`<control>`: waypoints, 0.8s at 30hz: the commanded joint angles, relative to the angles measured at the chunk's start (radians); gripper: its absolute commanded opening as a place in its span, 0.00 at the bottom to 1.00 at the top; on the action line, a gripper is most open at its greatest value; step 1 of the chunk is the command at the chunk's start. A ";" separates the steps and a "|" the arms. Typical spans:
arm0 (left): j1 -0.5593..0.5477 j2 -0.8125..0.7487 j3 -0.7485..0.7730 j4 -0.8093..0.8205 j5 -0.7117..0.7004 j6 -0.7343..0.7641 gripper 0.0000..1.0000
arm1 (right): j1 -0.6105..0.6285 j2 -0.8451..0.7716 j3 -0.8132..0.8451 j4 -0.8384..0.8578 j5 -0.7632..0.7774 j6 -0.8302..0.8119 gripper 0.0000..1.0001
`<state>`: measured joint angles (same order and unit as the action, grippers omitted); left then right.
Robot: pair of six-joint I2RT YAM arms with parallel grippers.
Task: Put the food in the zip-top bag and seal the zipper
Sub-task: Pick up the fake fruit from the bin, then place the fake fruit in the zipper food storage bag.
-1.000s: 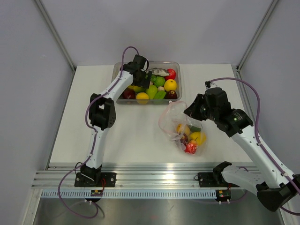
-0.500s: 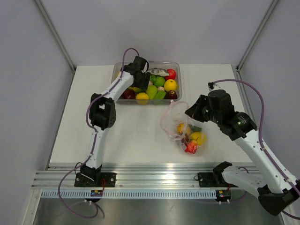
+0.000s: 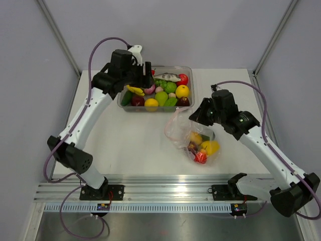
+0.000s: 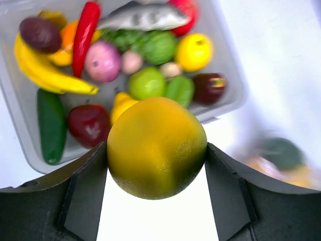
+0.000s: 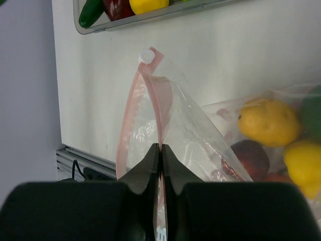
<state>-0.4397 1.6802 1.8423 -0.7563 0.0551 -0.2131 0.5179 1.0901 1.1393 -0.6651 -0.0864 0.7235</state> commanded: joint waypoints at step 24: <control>-0.303 -0.125 -0.419 0.308 0.379 -0.220 0.68 | -0.001 0.002 0.048 0.110 -0.110 0.066 0.10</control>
<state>-0.7322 1.5009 1.3998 -0.5220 0.4198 -0.4103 0.5179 1.1450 1.1980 -0.5652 -0.1780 0.7700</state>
